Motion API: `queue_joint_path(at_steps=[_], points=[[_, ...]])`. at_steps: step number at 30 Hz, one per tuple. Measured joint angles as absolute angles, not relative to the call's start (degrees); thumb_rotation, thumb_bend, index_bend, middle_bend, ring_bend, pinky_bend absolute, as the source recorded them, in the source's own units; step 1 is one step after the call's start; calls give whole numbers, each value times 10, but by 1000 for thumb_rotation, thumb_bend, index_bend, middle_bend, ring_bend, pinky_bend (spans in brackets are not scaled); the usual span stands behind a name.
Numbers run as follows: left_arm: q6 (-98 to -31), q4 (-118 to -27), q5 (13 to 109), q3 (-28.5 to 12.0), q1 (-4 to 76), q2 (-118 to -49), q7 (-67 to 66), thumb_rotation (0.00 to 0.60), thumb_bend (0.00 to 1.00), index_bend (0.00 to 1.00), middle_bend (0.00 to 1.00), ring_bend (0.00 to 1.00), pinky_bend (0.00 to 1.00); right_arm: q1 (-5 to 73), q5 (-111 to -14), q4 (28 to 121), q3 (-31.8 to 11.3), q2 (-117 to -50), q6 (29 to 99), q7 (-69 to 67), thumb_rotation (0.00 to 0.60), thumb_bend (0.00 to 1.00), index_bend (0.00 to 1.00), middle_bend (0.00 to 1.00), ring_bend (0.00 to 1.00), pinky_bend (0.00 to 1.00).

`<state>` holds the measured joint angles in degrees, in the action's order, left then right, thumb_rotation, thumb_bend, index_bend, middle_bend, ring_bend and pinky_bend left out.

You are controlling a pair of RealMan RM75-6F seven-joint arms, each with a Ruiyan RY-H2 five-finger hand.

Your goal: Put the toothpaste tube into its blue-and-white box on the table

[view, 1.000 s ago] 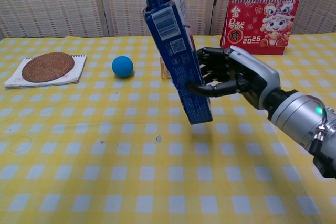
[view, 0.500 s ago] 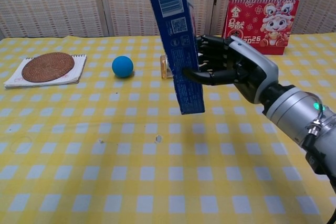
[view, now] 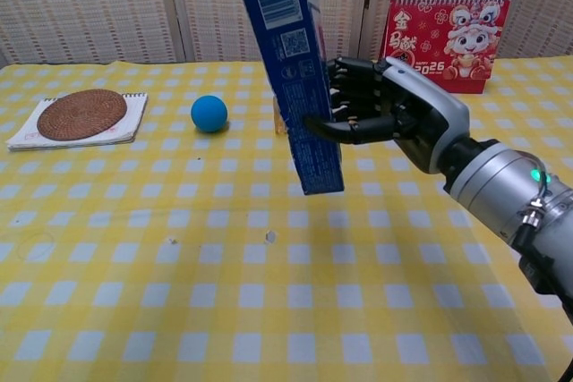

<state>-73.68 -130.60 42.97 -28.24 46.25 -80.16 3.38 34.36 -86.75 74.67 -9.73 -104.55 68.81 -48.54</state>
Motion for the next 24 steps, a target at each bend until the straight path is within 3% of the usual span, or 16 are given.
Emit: queue_joint_path(at_steps=[2,4,20,22,24], points=[[-729,-1305,427,-282,462,-800,35,600,188,25,1000,1000,1000,344,-868,747,-96,-1045,688,-486,600,311,510,421,412,413],[-722,-1304,424,-283,462,-797,37,600,173,1,1000,1000,1000,343,-867,747,-96,-1045,687,-486,600,311,510,421,412,413],[-729,-1291,450,-285,452,-791,37,600,170,0,1000,997,1000,338,-870,749,-90,-1036,695,-494,600,311,510,421,410,413],[-736,-1287,468,-278,449,-788,23,600,173,12,967,949,1000,337,-872,747,-88,-1032,695,-490,600,311,510,421,409,413],[-744,-1283,490,-267,444,-782,3,600,175,43,837,819,953,335,-873,746,-85,-1027,696,-482,600,311,510,421,409,413]])
